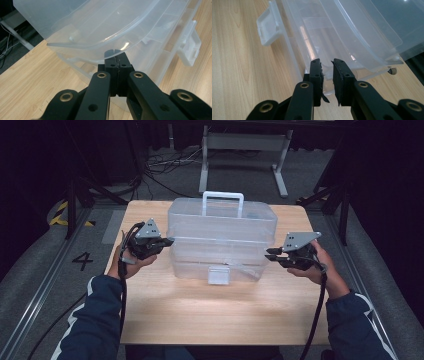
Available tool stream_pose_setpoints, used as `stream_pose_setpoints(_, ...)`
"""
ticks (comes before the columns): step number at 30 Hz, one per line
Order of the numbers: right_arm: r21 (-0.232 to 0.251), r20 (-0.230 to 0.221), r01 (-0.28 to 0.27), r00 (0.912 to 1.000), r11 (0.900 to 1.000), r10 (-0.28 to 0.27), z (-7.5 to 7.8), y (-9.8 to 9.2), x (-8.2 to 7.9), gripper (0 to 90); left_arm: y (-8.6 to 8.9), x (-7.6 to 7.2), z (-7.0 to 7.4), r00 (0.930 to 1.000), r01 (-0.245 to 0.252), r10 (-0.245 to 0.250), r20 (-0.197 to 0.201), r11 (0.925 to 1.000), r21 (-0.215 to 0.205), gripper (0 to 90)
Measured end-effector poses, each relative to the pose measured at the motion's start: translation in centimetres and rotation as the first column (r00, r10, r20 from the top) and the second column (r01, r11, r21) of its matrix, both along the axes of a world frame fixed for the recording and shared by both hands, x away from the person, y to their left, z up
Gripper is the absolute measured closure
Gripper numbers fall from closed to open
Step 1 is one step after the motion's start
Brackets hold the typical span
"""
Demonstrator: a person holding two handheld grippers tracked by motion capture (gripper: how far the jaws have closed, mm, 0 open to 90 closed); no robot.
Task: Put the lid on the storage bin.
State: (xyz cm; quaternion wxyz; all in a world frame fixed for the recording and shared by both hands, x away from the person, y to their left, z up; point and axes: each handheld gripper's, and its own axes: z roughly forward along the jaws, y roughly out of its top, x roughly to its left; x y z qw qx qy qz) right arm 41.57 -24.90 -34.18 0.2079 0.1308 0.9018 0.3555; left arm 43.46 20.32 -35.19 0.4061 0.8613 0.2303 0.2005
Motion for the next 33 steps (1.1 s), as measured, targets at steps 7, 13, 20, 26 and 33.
stream_pose_setpoints(7,0.007,-0.005,0.007,1.0000,1.000,-0.007,-0.3,-0.2,0.0,77.7,0.1,-0.3,-0.5,0.9999,0.007,-0.007,-0.008,0.9999,0.014,90.0)
stream_pose_setpoints(13,0.012,-0.016,0.021,0.9997,1.000,-0.021,-0.5,-0.5,-0.1,77.3,0.2,-0.5,-0.8,0.9999,0.006,-0.006,-0.015,0.9996,0.028,90.0)
stream_pose_setpoints(20,0.008,-0.021,0.032,0.9993,0.999,-0.031,-0.6,-0.8,-0.1,76.9,0.2,-0.5,-1.0,0.9997,0.009,-0.008,-0.023,0.9991,0.040,90.0)
stream_pose_setpoints(26,0.012,-0.027,0.048,0.9985,0.999,-0.048,-1.1,-1.1,-0.1,76.4,0.1,-0.8,-1.2,0.9998,0.007,-0.005,-0.021,0.9983,0.057,90.0)
stream_pose_setpoints(33,0.016,-0.040,0.061,0.9974,0.998,-0.060,-1.3,-1.2,-0.2,76.4,0.0,-1.0,-1.5,0.9997,0.009,-0.007,-0.022,0.9963,0.086,90.0)
